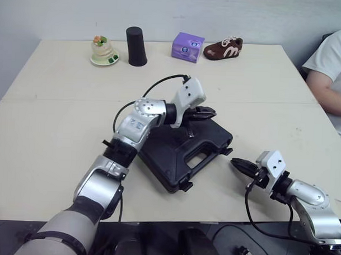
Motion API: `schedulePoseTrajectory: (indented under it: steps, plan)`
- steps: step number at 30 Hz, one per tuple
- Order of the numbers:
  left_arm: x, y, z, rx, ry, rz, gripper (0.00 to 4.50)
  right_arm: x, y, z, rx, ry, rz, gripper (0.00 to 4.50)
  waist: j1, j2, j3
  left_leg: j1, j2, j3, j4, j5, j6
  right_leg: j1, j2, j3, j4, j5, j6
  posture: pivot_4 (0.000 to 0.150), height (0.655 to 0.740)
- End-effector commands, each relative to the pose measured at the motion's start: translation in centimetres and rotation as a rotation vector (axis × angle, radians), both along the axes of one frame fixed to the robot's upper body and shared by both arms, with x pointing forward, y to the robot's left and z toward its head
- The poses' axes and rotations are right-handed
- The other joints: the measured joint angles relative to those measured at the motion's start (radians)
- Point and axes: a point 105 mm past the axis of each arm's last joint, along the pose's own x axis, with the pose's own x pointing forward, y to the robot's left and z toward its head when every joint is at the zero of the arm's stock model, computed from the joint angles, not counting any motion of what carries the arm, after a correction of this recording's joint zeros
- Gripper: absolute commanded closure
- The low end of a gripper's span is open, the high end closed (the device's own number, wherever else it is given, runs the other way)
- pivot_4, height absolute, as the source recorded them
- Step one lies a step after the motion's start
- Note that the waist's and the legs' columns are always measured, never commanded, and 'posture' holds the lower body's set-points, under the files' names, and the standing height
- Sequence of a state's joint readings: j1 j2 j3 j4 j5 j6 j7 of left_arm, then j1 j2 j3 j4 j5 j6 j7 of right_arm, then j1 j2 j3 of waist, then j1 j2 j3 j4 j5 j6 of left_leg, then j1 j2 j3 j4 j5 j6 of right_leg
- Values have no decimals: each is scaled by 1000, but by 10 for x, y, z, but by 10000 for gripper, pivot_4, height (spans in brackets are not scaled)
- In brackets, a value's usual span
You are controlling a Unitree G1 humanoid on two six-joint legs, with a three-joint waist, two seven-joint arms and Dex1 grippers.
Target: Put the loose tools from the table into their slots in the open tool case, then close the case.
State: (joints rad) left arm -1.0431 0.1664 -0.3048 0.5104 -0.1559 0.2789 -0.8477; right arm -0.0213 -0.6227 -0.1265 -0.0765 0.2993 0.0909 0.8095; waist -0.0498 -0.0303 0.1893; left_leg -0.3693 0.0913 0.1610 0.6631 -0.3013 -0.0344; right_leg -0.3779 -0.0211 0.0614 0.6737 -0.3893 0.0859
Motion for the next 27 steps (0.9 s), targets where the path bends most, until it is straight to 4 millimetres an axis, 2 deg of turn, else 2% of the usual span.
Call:
schedulePoseTrajectory:
  steps: [1,4,6,9,14,18,23,27]
  plan:
    - [-14,-14,-17,82,11,-118,45000,-1,1,14,19,-59,-11,44876,-2,0,0,0,0,0,0,0,0,0,0,0,0,0,0,1500,7400]
    - [-21,-18,-28,105,39,-157,45000,-1,2,14,20,-58,-13,44876,-3,0,0,0,-1,0,0,0,0,0,-1,1,0,0,0,1500,7400]
    - [-19,-17,-43,155,65,-132,45000,-1,3,14,23,-61,-16,44876,-2,0,0,0,0,0,1,0,0,0,-2,0,0,0,0,1500,7400]
    - [-11,-2,-75,281,100,-50,45000,0,5,16,29,-66,-11,44876,-2,0,0,0,0,-1,1,0,0,1,-3,0,0,0,0,1500,7400]
    - [-7,13,-95,339,162,29,45000,3,12,18,48,-70,8,44876,-3,-1,-4,2,0,-2,2,0,0,4,-4,0,1,0,0,1500,7400]
    - [-4,20,-101,351,181,83,45000,6,17,18,48,-67,27,44876,-3,-1,-8,5,0,-2,2,0,0,6,-4,0,1,0,0,1500,7400]
    - [-12,21,-107,354,208,68,45000,16,27,21,74,-87,35,44876,-6,-2,-9,11,1,-1,0,0,0,12,-4,0,-1,0,0,1500,7400]
    - [-14,23,-111,364,214,73,45000,18,31,22,86,-88,55,44876,-7,-2,-9,17,3,-2,-2,-1,-2,20,-3,-1,-5,0,-1,1500,7400]
